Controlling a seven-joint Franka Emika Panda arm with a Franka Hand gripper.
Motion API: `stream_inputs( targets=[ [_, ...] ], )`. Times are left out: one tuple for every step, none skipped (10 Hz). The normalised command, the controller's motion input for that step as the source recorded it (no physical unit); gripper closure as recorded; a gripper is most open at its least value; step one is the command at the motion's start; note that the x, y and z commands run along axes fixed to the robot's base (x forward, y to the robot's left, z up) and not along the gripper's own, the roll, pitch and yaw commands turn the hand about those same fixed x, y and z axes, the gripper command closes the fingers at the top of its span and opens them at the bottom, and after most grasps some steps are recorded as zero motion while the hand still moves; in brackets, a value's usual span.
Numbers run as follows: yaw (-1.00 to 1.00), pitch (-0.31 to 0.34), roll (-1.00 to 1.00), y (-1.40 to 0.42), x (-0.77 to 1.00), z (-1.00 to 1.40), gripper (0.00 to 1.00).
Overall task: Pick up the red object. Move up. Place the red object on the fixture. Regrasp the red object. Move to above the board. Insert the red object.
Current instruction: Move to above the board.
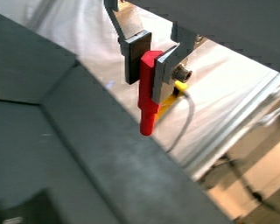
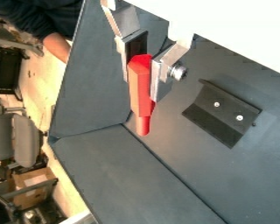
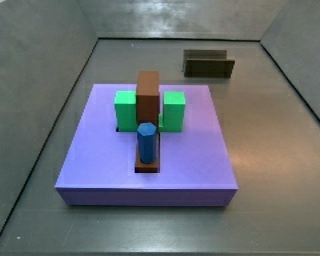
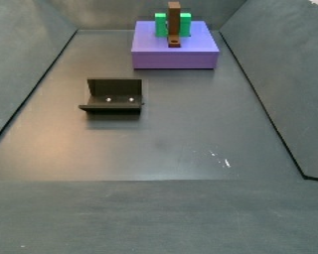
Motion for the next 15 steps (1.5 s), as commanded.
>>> stream_inputs(
  targets=[
    [-0.11,0.190,-1.00,-1.40,-1.04,0.27,1.00],
    [-0.10,0.176,-1.00,-1.40,-1.15,0.31,1.00],
    [-0.09,0.179,-1.00,-1.40,-1.17,0.28,1.00],
    [-0.08,0.189,-1.00,-1.40,-1.14,0.28,1.00],
    [-0.06,0.195,-1.00,-1.40,-1.13,0.27,1.00],
    [-0.04,0.193,-1.00,-0.44,-0.41,0.10,1.00],
    [-0.04,0.191,-1.00,-0.20,-0.21,0.04,1.00],
    [-0.02,0.187,-1.00,-0.03,-0.06,0.00,1.00],
    [-0.01,0.165,-1.00,-0.01,-0.06,0.02,1.00],
    [0.01,0.135,-1.00,0.03,-0.06,-0.01,1.00],
    [0.00,0.120,-0.97,0.03,-0.05,0.00,1.00],
    [0.01,0.055,-0.66,0.03,-0.05,0.00,1.00],
    [0.00,0.020,-0.45,0.02,-0.04,-0.01,1.00],
    [0.00,0.001,-0.26,0.01,-0.03,0.00,1.00],
    [0.00,-0.007,-0.20,0.02,-0.02,0.00,1.00]
  ],
)
